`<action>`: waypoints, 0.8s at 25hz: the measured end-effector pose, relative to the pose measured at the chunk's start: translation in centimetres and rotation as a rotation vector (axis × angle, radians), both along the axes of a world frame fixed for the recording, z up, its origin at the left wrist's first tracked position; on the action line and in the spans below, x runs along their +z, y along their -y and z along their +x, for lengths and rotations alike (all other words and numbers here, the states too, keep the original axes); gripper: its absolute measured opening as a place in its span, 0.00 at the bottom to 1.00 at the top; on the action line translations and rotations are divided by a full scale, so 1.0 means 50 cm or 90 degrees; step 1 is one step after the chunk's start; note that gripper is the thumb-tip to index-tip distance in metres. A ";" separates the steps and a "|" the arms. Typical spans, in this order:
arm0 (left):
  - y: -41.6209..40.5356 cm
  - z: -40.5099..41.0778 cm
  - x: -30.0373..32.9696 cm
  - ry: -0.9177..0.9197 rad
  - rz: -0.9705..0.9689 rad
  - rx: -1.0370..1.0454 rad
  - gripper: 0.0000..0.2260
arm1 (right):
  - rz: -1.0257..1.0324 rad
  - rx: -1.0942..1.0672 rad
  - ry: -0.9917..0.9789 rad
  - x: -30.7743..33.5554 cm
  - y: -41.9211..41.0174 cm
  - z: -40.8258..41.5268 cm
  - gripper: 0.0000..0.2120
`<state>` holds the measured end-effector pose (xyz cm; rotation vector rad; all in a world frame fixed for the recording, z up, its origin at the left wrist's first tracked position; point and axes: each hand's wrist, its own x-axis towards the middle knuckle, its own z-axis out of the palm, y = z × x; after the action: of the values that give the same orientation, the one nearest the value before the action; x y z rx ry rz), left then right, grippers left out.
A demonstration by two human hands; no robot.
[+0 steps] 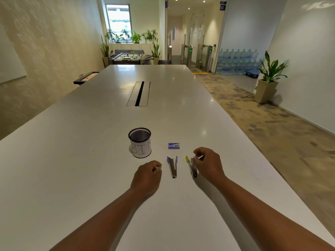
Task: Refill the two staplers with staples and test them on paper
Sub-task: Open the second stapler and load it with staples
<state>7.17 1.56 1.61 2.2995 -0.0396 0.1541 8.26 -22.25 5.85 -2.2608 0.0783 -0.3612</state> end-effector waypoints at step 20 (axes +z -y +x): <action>0.248 -0.047 -0.007 -0.072 -0.513 -0.143 0.20 | 0.633 0.066 -0.149 -0.043 0.053 -0.083 0.13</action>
<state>4.83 -10.84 1.27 1.4830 -0.1478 -0.0708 4.10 -24.92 3.69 -1.3011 0.2087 0.0226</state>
